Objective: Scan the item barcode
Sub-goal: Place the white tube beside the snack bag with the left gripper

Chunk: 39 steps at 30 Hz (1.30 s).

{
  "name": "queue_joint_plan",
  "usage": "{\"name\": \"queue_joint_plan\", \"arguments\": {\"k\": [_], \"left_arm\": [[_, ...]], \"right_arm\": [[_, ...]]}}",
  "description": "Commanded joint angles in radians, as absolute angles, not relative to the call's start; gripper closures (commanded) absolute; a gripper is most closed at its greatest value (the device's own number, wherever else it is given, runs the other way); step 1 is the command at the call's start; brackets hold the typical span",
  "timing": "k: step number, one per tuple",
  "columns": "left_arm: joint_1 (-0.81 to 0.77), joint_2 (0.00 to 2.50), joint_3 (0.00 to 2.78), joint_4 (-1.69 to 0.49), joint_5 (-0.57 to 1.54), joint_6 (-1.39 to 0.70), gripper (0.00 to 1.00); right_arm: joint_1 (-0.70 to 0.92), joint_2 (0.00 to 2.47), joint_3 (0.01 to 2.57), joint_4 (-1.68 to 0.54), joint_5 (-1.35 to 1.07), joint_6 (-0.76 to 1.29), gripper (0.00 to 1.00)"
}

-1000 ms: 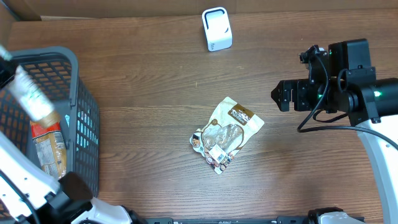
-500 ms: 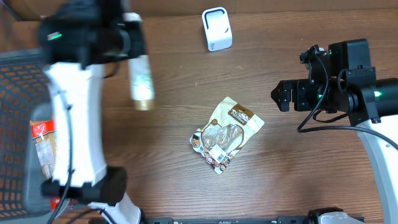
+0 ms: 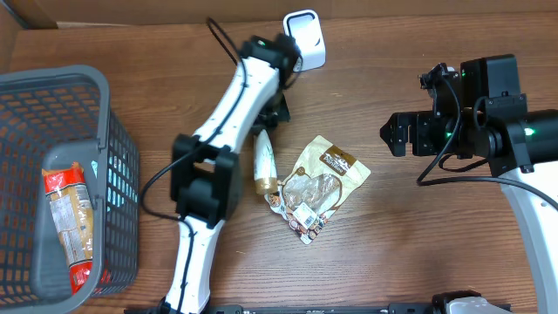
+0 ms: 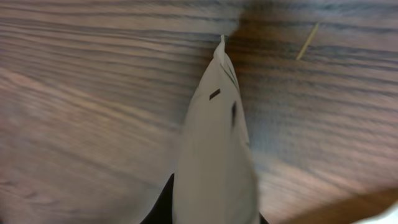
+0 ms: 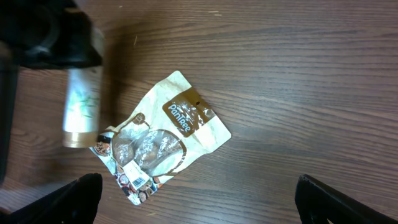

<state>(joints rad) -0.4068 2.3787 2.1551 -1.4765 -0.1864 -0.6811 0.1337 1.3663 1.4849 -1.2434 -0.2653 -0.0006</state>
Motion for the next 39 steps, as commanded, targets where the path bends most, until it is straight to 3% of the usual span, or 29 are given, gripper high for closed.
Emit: {"name": "queue_joint_plan", "arguments": {"k": [1,3,6,7,10,19,25,31,34,39], "left_arm": [[-0.428,2.406,2.167,-1.470,-0.250,-0.729,0.96],[-0.428,2.415,2.167,-1.464,-0.248,-0.715,0.93],[-0.428,2.414,2.169,-1.444,-0.221,-0.623,0.63],[-0.426,2.414,2.176,-1.439,-0.195,-0.561,0.44],[-0.422,2.411,2.214,-1.476,-0.179,-0.527,0.30],[-0.340,2.324,2.662,-1.690,-0.092,-0.432,0.28],[-0.176,2.048,2.698,-1.690,-0.016,-0.400,0.25],[0.128,1.793,2.571,-1.690,-0.002,-0.361,0.18],[0.370,1.684,2.400,-1.690,0.006,-0.352,0.12],[0.691,1.651,2.197,-1.655,0.170,-0.244,0.11]], "right_arm": [[0.140,1.366,1.498,-1.245,-0.271,-0.003,0.00],[0.140,1.366,1.498,-1.248,-0.271,-0.004,0.00],[0.140,1.366,1.498,-1.248,-0.271,-0.003,0.00],[0.140,1.366,1.498,-1.247,-0.271,-0.003,0.00],[0.140,1.366,1.498,-1.247,-0.271,-0.003,0.00],[0.140,1.366,1.498,-1.249,-0.271,-0.003,0.00],[0.140,1.366,1.498,-1.266,-0.271,-0.003,0.00],[0.140,1.366,1.498,-1.262,-0.271,-0.003,0.00],[0.140,1.366,1.498,-1.262,-0.271,-0.003,0.00],[0.140,1.366,1.498,-1.262,-0.271,-0.003,0.00]]}}
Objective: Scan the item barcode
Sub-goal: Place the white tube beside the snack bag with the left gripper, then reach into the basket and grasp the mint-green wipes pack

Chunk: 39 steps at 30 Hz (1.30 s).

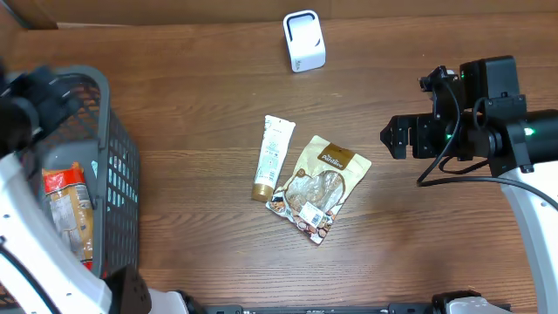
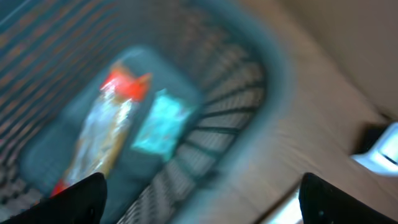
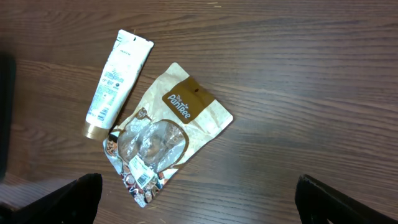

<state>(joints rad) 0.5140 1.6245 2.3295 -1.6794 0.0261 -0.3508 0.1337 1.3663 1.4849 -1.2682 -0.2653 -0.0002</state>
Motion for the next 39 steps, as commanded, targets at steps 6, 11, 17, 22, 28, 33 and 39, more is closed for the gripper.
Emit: {"name": "queue_joint_plan", "arguments": {"k": [6,11,17,22,28,33,39], "left_arm": [[0.889,1.655,1.919,-1.502,0.334,-0.141,0.13],[0.888,1.663,1.699,-1.354,0.334,-0.083,0.15],[0.850,1.664,1.415,-1.103,0.334,-0.025,0.21],[0.818,1.665,1.287,-0.949,0.332,-0.013,0.22],[0.745,1.687,1.238,-0.873,0.279,0.000,0.20],[0.699,1.745,1.238,-0.866,0.187,-0.044,0.20],[0.695,1.836,1.238,-0.877,0.119,-0.117,0.26]], "right_arm": [[0.140,1.366,1.498,-1.262,-0.271,-0.004,0.00],[0.140,1.366,1.498,-1.262,-0.271,-0.004,0.00],[0.140,1.366,1.498,-1.262,-0.271,-0.004,0.00],[0.140,1.366,1.498,-1.262,-0.271,-0.004,0.00],[0.140,1.366,1.498,-1.262,-0.271,-0.004,0.00],[0.140,1.366,1.498,-1.263,-0.271,-0.003,0.00],[0.140,1.366,1.498,-1.272,-0.271,-0.003,0.00]]}}
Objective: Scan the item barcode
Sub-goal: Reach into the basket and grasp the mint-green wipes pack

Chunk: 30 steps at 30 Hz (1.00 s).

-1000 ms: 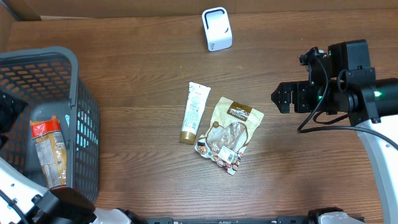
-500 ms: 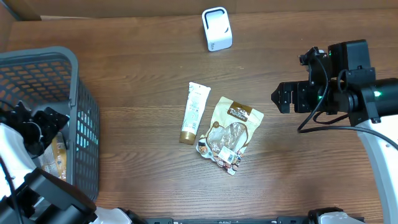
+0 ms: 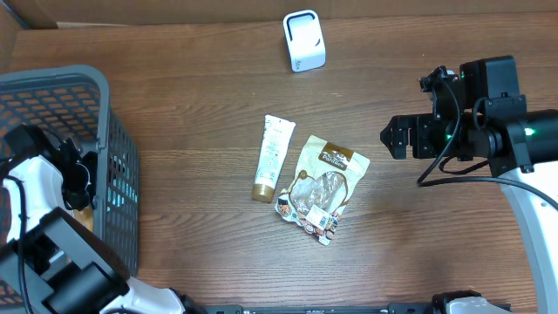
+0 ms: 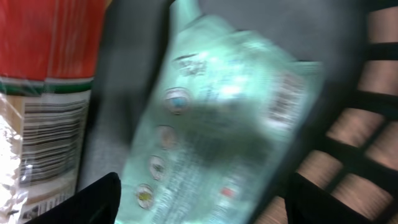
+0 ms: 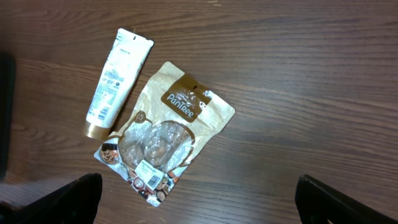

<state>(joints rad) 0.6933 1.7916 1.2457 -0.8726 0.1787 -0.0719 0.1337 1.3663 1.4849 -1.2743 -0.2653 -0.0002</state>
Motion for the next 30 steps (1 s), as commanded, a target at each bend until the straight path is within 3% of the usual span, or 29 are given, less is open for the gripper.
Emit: {"name": "queue_joint_plan", "arguments": {"k": [1,10,16,23,30], "left_arm": [[0.695,1.850,1.238,-0.875,0.118,-0.116,0.26],[0.683,1.920,1.237,-0.840,0.126,-0.116,0.39],[0.676,1.923,1.238,-0.837,0.126,-0.117,0.96],[0.679,1.914,1.345,-0.933,0.130,-0.135,0.96],[0.686,1.913,1.805,-1.249,0.202,-0.134,0.96]], "right_arm": [[0.140,1.366,1.498,-1.272,-0.271,-0.003,0.00],[0.140,1.366,1.498,-1.270,-0.271,-0.003,0.00],[0.140,1.366,1.498,-1.270,-0.271,-0.003,0.00],[0.140,1.366,1.498,-1.270,-0.271,-0.003,0.00],[0.140,1.366,1.498,-1.274,-0.271,-0.003,0.00]]}}
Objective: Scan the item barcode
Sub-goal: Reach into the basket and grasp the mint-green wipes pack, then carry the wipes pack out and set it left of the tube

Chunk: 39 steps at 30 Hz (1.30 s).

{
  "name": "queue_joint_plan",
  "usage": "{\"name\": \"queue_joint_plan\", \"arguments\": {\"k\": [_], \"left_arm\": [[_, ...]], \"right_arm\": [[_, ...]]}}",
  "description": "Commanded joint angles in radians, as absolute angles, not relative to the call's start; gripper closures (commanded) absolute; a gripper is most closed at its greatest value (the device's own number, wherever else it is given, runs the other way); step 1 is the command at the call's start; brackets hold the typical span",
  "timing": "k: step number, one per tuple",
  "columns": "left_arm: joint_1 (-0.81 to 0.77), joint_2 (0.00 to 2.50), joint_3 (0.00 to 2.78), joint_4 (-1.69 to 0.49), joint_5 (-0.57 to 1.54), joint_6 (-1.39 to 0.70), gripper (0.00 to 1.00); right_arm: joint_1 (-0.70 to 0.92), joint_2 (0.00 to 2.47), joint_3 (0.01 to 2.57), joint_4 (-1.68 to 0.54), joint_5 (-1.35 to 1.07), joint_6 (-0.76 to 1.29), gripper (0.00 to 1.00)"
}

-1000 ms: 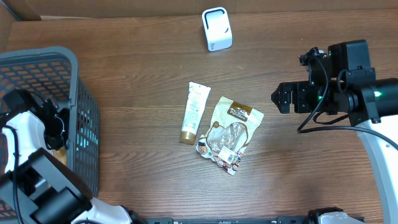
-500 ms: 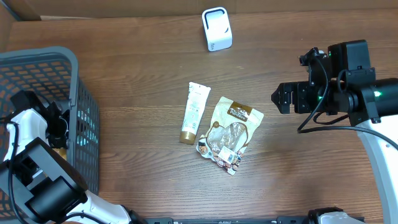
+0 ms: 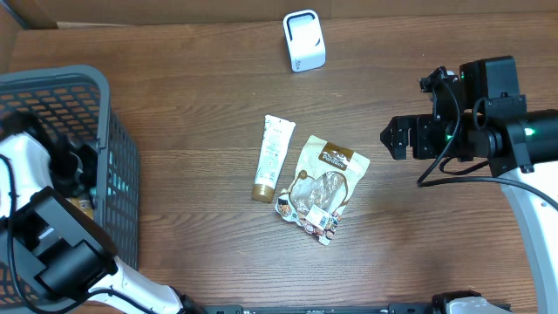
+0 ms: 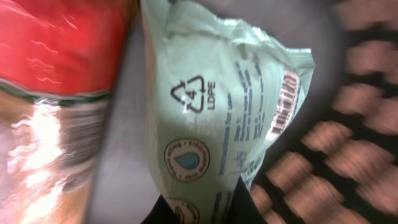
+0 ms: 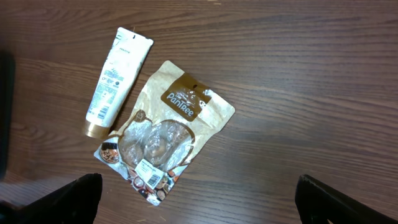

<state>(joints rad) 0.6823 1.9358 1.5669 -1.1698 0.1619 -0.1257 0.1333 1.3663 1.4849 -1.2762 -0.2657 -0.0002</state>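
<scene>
Down inside the grey basket, my left gripper is shut on a pale green pouch with a recycling mark and a barcode along its right edge. The pouch's lower end sits between the dark fingers of the left gripper. The white scanner stands at the table's far edge. My right gripper hangs open at the right above the table, apart from everything, and shows in the overhead view as well.
A red and clear package lies in the basket beside the pouch. A cream tube and a tan snack bag lie side by side mid-table. The basket's mesh wall is close on the right.
My left gripper was open just over the green pouch in the basket. Now it is shut on the pouch's lower end. The right arm, tube and snack bag have not moved.
First my left gripper was shut on the cream tube at mid-table beside the snack bag. Then the tube lay free on the table and the open gripper was over the basket. Then it hung low over the green pouch, and now grips it.
</scene>
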Motion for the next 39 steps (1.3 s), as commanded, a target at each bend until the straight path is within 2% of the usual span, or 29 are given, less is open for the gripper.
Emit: {"name": "queue_joint_plan", "arguments": {"k": [1,9,17,22,23,27,32,39], "left_arm": [[0.682,1.913,1.881,-1.296,0.220,-0.131,0.96],[0.582,1.868,2.374,-1.613,0.277,-0.080,0.96],[0.323,1.813,2.387,-1.655,0.386,-0.066,0.96],[0.108,1.813,2.280,-1.596,0.374,-0.087,0.96],[0.029,1.813,2.202,-1.545,0.340,-0.121,0.96],[-0.099,1.813,2.006,-1.430,0.262,-0.163,0.96],[-0.176,1.813,1.758,-1.286,0.183,-0.166,0.96],[-0.184,1.813,1.455,-1.032,0.167,-0.178,0.96]], "right_arm": [[0.140,1.366,1.498,-1.274,-0.271,-0.003,0.00],[0.140,1.366,1.498,-1.272,-0.271,-0.003,0.00],[0.140,1.366,1.498,-1.273,-0.271,-0.003,0.00],[0.140,1.366,1.498,-1.273,-0.271,-0.003,0.00],[0.140,1.366,1.498,-1.272,-0.271,-0.003,0.00],[0.140,1.366,1.498,-1.269,-0.271,-0.004,0.00],[0.140,1.366,1.498,-1.269,-0.271,-0.004,0.00],[0.140,1.366,1.498,-1.264,-0.271,-0.004,0.00]]}}
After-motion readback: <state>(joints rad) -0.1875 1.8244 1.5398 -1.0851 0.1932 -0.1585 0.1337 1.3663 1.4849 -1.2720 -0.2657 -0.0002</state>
